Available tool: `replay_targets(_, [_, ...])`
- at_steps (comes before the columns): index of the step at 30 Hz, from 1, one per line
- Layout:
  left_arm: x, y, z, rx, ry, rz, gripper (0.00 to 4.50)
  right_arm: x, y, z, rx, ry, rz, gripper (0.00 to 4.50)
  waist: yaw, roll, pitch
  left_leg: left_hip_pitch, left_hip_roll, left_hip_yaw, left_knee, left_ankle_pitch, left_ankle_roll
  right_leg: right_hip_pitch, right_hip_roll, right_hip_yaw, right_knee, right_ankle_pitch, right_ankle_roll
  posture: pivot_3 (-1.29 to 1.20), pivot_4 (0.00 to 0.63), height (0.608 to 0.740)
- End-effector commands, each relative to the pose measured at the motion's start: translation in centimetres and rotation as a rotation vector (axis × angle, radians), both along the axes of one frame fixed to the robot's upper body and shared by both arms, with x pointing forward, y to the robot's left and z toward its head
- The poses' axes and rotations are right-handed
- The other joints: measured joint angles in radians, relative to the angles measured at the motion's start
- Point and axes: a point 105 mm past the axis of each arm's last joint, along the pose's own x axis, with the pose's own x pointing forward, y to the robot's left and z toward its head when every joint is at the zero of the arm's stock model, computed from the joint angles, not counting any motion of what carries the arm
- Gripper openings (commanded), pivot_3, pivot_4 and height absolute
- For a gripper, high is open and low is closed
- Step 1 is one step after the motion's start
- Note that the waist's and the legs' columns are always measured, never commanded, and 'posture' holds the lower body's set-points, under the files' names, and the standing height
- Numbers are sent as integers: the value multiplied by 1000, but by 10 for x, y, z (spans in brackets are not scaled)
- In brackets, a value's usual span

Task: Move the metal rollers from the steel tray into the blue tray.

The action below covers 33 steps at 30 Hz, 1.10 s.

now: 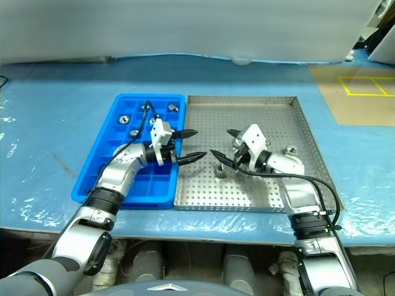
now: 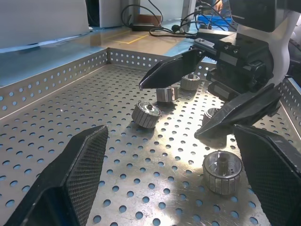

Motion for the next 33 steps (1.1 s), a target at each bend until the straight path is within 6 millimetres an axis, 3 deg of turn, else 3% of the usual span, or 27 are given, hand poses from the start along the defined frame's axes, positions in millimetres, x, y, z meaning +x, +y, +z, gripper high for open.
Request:
replay_targets(1, [-1, 4, 7, 1, -36, -6, 4471, -2, -2, 9, -7, -45, 9, 4500, -1, 0, 0, 0, 0, 0, 0, 0, 0, 0, 0, 0, 0, 0, 0, -88, 150, 740])
replay_targets(13, [2, 3, 12, 8, -54, -15, 4471, 2, -8, 10, -29, -51, 3, 4500, 0, 0, 0, 0, 0, 0, 0, 0, 0, 0, 0, 0, 0, 0, 0, -85, 150, 740])
replay_targets(21, [1, -2, 11, 8, -47, -40, 4471, 3, -30, 14, -35, -42, -46, 4500, 1, 0, 0, 0, 0, 0, 0, 0, 0, 0, 0, 0, 0, 0, 0, -116, 150, 740])
replay_targets(33, [-12, -32, 6, 27, 18, -206, 4471, -13, -44, 8, -32, -19, -119, 4500, -5, 0, 0, 0, 0, 0, 1, 0, 0, 0, 0, 0, 0, 0, 0, -223, 150, 740])
